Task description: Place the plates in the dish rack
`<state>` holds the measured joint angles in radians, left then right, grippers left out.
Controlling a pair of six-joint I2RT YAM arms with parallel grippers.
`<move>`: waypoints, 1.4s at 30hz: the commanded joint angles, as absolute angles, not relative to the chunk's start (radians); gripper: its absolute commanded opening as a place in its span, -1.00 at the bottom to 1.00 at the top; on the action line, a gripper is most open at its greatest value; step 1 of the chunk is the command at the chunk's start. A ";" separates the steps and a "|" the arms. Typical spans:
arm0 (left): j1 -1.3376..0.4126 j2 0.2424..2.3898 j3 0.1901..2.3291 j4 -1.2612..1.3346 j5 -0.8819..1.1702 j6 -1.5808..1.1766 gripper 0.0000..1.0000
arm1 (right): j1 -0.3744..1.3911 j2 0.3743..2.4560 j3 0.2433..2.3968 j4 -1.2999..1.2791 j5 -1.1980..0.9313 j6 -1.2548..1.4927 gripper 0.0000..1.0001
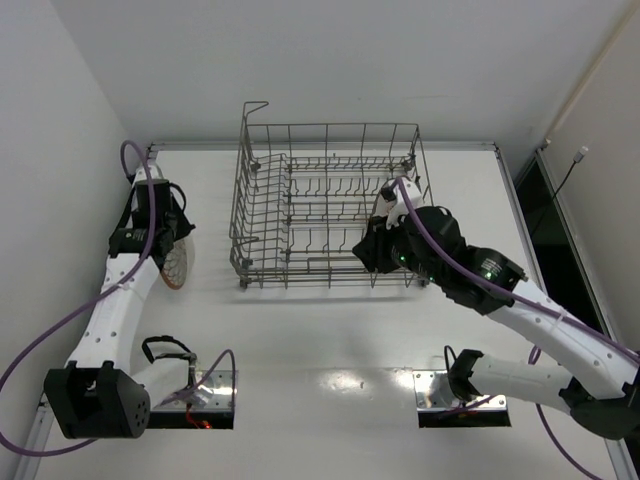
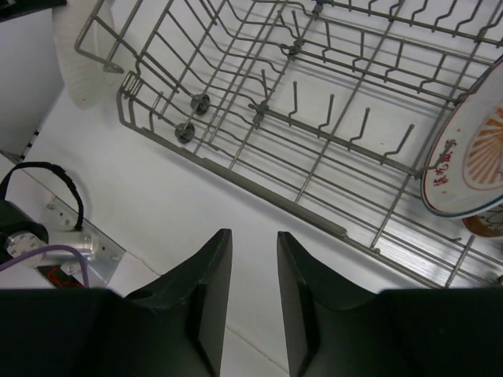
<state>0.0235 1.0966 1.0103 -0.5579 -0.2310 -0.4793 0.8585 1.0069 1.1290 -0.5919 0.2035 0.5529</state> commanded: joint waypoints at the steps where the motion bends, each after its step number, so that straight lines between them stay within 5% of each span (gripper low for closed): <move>1: 0.009 1.023 1.088 -0.498 -0.281 -0.485 -1.00 | 0.879 1.014 1.108 -0.491 0.164 0.551 -0.47; 18: 0.009 1.014 1.420 -0.641 -0.255 -0.566 -1.00 | 0.969 1.029 1.098 -0.324 0.149 0.531 -0.50; 27: 0.000 1.041 1.465 -0.641 -0.200 -0.607 -1.00 | 1.061 1.216 1.198 -0.128 0.190 0.459 -0.50; 34: -0.031 1.051 1.483 -0.650 -0.218 -0.618 -1.00 | 1.163 1.498 1.336 0.057 0.304 0.370 -0.33; 42: -0.049 1.069 1.483 -0.650 -0.227 -0.609 -1.00 | 1.244 1.796 1.653 0.080 0.405 0.348 0.08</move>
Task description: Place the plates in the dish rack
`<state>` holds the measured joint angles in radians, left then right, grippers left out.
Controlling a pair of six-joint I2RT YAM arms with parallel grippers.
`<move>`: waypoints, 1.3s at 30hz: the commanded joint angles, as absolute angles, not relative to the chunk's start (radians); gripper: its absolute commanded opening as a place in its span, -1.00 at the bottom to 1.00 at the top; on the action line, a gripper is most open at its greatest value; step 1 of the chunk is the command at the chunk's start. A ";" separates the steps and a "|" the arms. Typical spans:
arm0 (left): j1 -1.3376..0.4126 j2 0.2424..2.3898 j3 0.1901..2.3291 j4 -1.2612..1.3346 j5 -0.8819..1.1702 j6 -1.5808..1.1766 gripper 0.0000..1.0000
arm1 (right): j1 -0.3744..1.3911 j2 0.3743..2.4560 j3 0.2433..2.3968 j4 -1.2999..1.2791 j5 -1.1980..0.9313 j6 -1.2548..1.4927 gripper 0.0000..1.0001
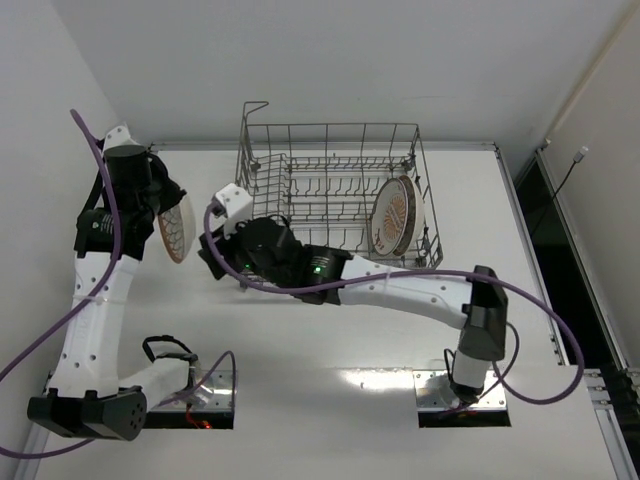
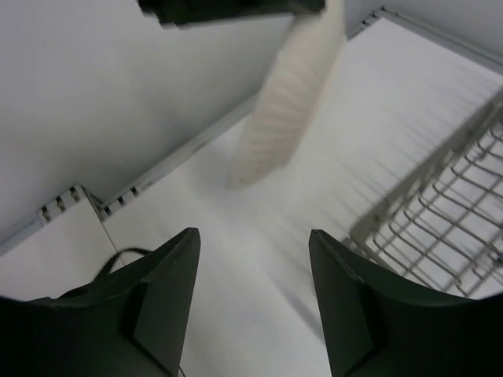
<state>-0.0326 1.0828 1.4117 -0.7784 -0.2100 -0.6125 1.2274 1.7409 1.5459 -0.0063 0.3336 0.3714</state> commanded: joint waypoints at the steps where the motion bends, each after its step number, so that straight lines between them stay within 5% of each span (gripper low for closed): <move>1: -0.049 1.069 1.483 -0.650 -0.227 -0.609 -1.00 | 1.244 1.821 1.707 0.071 0.405 0.348 0.12; 6: -0.058 1.069 1.483 -0.650 -0.227 -0.600 -1.00 | 1.253 1.931 1.834 0.049 0.405 0.348 0.33; 16: -0.058 1.069 1.483 -0.669 -0.218 -0.600 -1.00 | 1.243 2.101 2.040 -0.035 0.442 0.357 0.35; 34: -0.058 1.051 1.557 -0.741 -0.187 -0.637 -1.00 | 1.243 2.197 2.101 -0.067 0.696 0.457 -0.09; 39: -0.058 1.031 1.548 -0.752 -0.167 -0.660 -1.00 | 1.243 2.210 2.115 -0.095 0.756 0.506 -0.40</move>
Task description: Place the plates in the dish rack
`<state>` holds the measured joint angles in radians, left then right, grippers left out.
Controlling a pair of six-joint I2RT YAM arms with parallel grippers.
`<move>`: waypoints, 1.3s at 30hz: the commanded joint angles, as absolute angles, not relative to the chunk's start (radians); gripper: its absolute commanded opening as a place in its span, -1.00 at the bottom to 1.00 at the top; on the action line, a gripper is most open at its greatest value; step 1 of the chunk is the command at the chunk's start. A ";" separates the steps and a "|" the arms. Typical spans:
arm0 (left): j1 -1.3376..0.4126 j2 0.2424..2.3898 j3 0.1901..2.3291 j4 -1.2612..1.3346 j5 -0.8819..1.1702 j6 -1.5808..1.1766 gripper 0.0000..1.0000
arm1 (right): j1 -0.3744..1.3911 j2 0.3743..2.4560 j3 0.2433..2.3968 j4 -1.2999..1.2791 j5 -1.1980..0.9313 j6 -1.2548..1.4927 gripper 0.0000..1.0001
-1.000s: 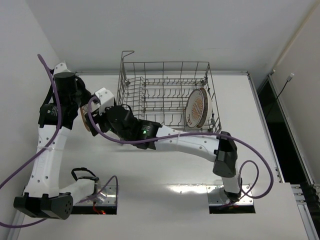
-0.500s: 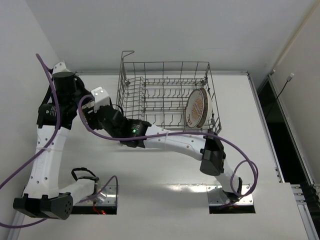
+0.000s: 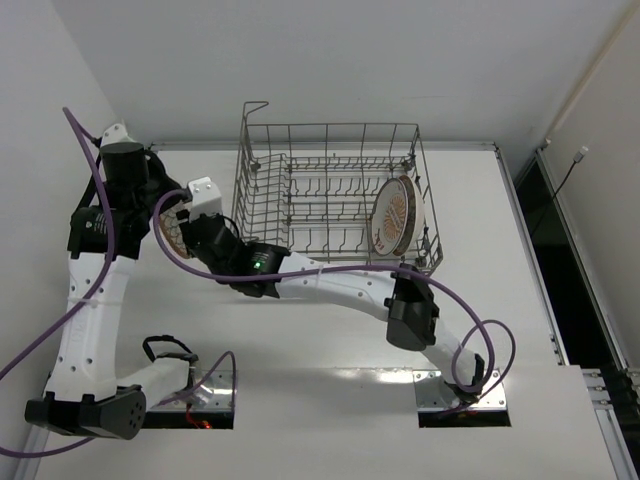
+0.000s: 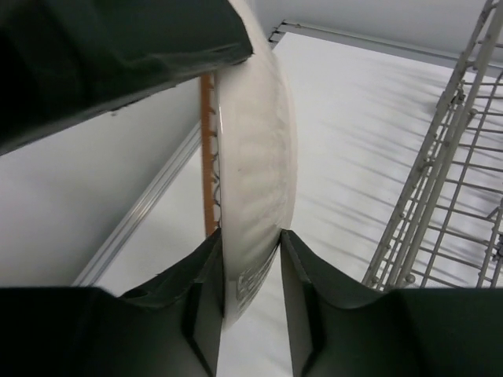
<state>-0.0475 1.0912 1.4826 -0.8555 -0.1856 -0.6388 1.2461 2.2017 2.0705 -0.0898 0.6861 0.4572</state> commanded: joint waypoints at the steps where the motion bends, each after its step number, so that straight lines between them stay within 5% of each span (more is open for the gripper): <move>1: -0.058 1.031 1.548 -0.752 -0.157 -0.660 -1.00 | 1.243 2.210 2.115 -0.095 0.770 0.506 -0.44; 9: -0.058 1.002 1.548 -0.770 -0.147 -0.669 -1.00 | 1.243 2.191 2.115 -0.135 0.890 0.558 -1.00; 17: -0.058 0.992 1.539 -0.779 -0.101 -0.650 -0.97 | 1.252 2.142 2.183 -0.230 0.974 0.558 -1.00; 27: -0.058 0.911 1.448 -0.634 0.063 -0.558 -0.29 | 1.233 2.007 2.194 -0.337 0.997 0.538 -1.00; 39: -0.084 0.842 1.356 -0.627 -0.083 -0.440 -0.13 | 1.184 1.847 2.183 -0.356 0.988 0.495 -1.00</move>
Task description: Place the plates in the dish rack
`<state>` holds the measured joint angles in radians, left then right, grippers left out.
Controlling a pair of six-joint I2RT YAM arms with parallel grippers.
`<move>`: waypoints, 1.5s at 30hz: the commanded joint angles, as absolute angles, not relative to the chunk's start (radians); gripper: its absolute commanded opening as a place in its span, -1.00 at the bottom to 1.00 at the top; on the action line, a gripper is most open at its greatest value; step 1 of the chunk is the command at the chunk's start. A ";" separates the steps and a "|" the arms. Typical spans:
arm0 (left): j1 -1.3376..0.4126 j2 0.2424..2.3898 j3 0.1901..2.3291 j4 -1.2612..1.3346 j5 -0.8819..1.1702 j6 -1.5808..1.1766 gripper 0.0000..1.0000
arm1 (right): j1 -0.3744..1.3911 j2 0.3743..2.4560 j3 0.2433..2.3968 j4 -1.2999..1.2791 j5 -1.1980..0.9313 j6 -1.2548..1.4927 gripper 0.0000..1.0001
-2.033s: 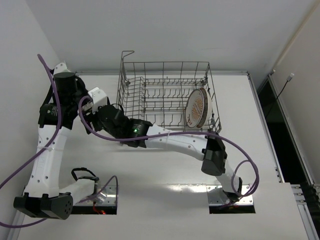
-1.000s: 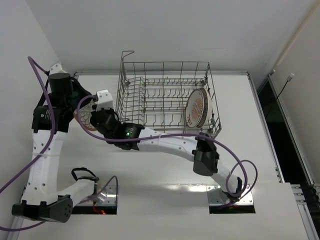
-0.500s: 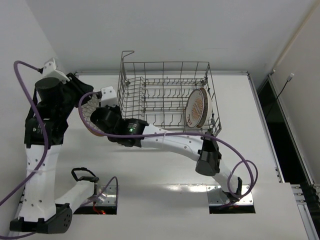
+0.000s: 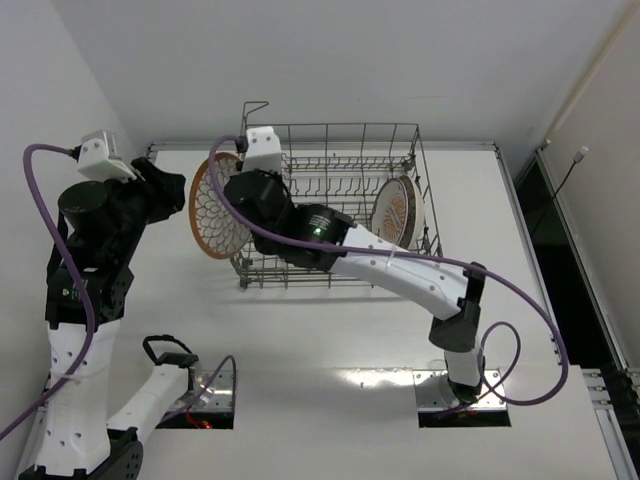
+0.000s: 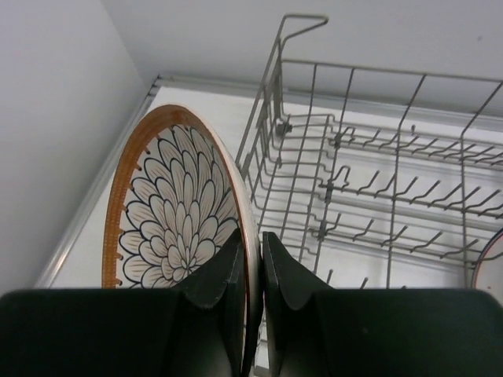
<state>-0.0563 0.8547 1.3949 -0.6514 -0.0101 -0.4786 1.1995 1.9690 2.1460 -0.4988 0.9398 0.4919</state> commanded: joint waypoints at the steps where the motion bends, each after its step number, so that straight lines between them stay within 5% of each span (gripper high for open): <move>1: -0.084 0.833 1.339 -0.627 -0.104 -0.440 -0.13 | 1.175 1.847 2.183 -0.365 0.999 0.483 -1.00; 6: -0.084 0.813 1.192 -0.627 -0.248 -0.440 -0.13 | 1.155 1.781 2.194 -0.399 1.067 0.381 -1.00; 23: -0.094 0.709 0.933 -0.518 -0.239 -0.430 -0.09 | 1.051 1.503 1.856 -0.305 1.450 -0.050 -1.00; 36: -0.094 0.765 0.923 -0.528 -0.164 -0.420 -0.09 | 0.947 1.620 1.819 -0.449 1.482 0.030 -1.00; 45: -0.094 0.784 0.923 -0.528 -0.164 -0.420 -0.09 | 0.815 1.620 1.648 -0.574 1.301 0.273 -1.00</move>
<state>-0.0849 0.7826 0.9241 -0.5663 -0.1761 -0.4290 0.8520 1.6470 1.6619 -0.5995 1.3163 0.1860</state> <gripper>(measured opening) 0.455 0.084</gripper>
